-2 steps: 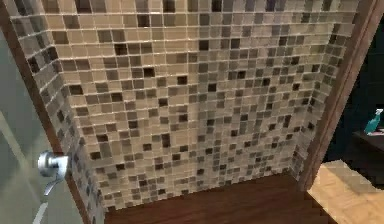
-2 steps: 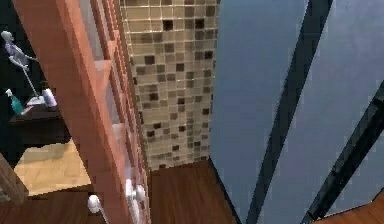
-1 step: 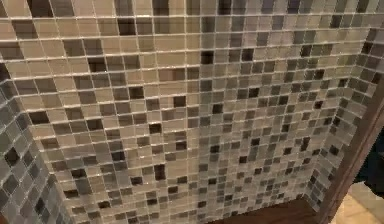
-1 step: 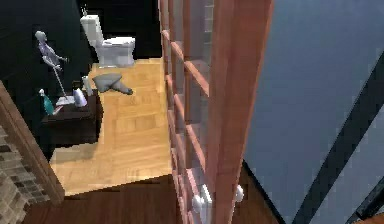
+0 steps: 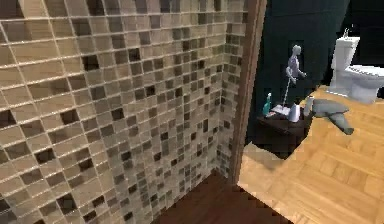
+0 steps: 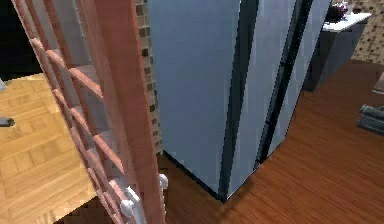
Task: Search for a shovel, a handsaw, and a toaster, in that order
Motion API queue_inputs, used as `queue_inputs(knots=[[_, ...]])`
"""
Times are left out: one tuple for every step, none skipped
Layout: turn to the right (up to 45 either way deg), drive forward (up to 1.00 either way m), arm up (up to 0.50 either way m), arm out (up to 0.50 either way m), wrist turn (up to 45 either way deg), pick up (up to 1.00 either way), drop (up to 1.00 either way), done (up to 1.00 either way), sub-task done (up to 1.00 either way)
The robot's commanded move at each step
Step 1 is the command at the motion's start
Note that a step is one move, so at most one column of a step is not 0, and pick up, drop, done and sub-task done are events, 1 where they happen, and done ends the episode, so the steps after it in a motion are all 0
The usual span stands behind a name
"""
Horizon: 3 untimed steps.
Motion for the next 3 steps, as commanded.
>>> queue_inputs(knots=[[0.0, 0.25, 0.00, 0.00, 0.0, 0.00, 0.00, 0.00, 0.00], [39.0, 0.00, 0.00, 0.00, 0.0, 0.00, 0.00, 0.00, 0.00], [0.0, 0.30, 0.00, 0.00, 0.0, 0.00, 0.00, 0.00, 0.00]])
